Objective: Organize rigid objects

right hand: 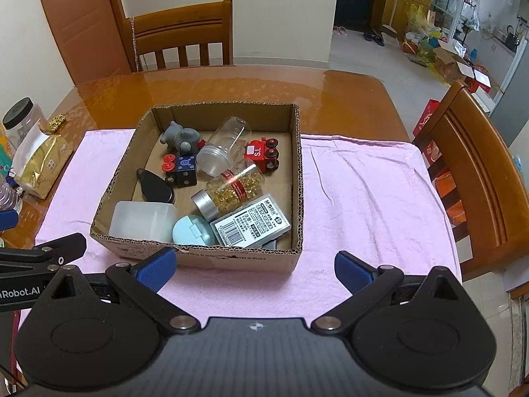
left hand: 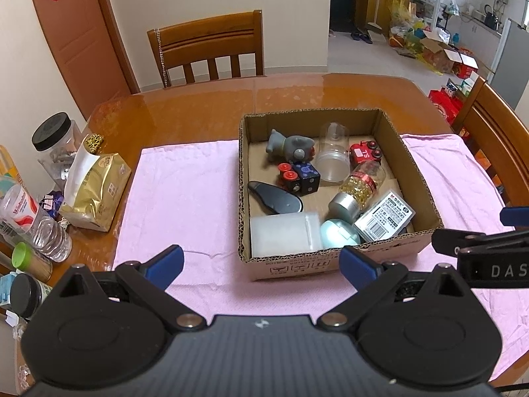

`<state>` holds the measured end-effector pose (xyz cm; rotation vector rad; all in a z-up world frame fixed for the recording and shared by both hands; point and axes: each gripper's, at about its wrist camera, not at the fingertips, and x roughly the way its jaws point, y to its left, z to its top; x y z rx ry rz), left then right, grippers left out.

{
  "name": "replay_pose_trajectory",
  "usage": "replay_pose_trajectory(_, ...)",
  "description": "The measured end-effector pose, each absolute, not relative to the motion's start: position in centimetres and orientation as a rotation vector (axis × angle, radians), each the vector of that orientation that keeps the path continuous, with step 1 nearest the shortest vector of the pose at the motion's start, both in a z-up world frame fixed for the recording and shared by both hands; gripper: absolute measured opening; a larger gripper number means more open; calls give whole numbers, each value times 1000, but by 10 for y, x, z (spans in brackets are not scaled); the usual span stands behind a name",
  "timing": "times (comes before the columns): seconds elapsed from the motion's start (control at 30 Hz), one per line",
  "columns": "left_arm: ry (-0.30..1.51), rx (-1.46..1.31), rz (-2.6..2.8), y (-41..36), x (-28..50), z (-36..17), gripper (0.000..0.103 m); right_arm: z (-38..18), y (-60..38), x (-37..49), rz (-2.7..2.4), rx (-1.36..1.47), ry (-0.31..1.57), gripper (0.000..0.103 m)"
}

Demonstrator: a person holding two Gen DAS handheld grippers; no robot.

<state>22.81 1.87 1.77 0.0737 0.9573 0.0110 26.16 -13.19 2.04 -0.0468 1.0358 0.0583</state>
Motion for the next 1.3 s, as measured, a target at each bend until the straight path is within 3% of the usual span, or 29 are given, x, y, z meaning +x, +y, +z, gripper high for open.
replay_pose_trajectory(1.3,941,67,0,20,230,22,100,23,-129,263,44,-42,1033,103)
